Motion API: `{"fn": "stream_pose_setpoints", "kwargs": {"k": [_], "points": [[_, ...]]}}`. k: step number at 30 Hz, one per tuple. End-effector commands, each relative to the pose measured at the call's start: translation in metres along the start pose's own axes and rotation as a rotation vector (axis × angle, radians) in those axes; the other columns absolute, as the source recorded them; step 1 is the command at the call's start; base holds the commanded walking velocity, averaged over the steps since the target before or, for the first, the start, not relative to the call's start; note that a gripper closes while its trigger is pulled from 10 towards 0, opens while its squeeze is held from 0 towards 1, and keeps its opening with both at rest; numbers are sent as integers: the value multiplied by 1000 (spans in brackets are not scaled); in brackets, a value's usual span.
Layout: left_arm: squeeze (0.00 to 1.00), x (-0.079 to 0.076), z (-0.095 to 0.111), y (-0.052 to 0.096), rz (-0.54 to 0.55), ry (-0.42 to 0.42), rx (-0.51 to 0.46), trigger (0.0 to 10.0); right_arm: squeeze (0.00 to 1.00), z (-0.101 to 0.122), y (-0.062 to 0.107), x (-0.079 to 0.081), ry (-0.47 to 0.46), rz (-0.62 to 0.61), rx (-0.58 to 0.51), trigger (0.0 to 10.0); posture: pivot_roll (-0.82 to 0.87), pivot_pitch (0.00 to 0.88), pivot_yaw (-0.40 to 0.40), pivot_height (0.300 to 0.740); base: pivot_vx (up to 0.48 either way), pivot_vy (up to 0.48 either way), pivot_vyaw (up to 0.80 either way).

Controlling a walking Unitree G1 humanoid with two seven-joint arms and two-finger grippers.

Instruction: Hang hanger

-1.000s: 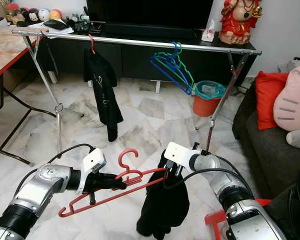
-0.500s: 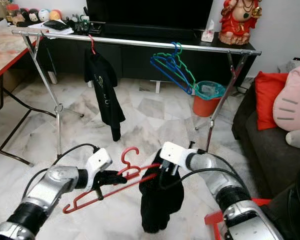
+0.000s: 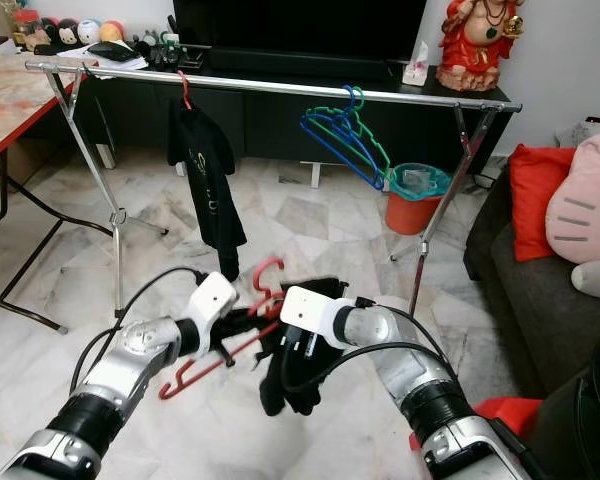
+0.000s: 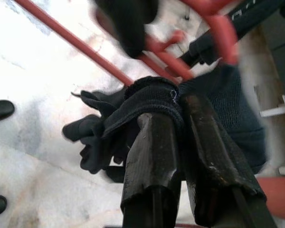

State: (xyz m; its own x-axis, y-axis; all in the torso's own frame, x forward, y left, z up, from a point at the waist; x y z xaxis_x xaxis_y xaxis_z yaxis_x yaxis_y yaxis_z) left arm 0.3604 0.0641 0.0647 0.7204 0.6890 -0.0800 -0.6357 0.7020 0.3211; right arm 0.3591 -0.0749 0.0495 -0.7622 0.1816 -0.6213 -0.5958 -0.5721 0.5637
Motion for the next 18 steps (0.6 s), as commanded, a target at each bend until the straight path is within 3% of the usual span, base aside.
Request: {"fn": "stream_pose_setpoints", "kwargs": {"k": [1,2,6,8,10,12,18], "points": [[0,-19,7,-2,-133,-2,-7,10000,0,14,-2,4,3,14,-40,10000,-21,0,-41,740,0,0,0],[0,-19,7,-2,-133,-2,-7,10000,0,14,-2,4,3,14,-40,10000,-21,0,-41,740,0,0,0],[0,-46,-6,4,-305,11,60,10000,0,19,-2,2,9,11,-41,10000,-20,0,-40,740,0,0,0],[0,-35,-4,-1,-223,-23,36,10000,0,21,-2,1,10,8,-39,10000,-20,0,-39,740,0,0,0],[0,-29,-3,-4,-177,1,24,10000,0,25,-2,0,3,1,-50,10000,-17,0,-41,740,0,0,0],[0,-43,-7,0,-282,42,49,10000,0,32,-1,2,14,14,-76,10000,-19,0,-40,740,0,0,0],[0,-64,-8,10,-434,114,67,10000,0,38,1,8,62,52,-102,10000,-21,0,-36,740,0,0,0]]}}
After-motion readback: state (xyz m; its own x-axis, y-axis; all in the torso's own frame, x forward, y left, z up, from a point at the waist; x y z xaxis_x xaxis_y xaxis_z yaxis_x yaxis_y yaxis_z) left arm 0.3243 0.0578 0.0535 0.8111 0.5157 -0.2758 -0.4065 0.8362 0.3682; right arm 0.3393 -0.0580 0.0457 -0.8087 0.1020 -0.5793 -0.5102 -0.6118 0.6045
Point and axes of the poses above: a point about 5 cm out from each wrist's last joint towards the gripper, its own y axis pointing back from the gripper into the wrist, its own z axis along the axis of the wrist's last joint, x = y × z, the point moved 6 cm from there along -y, pointing out of the wrist towards the gripper, and after that the axes turned 10 degrees about y, right-handed, at the moved point
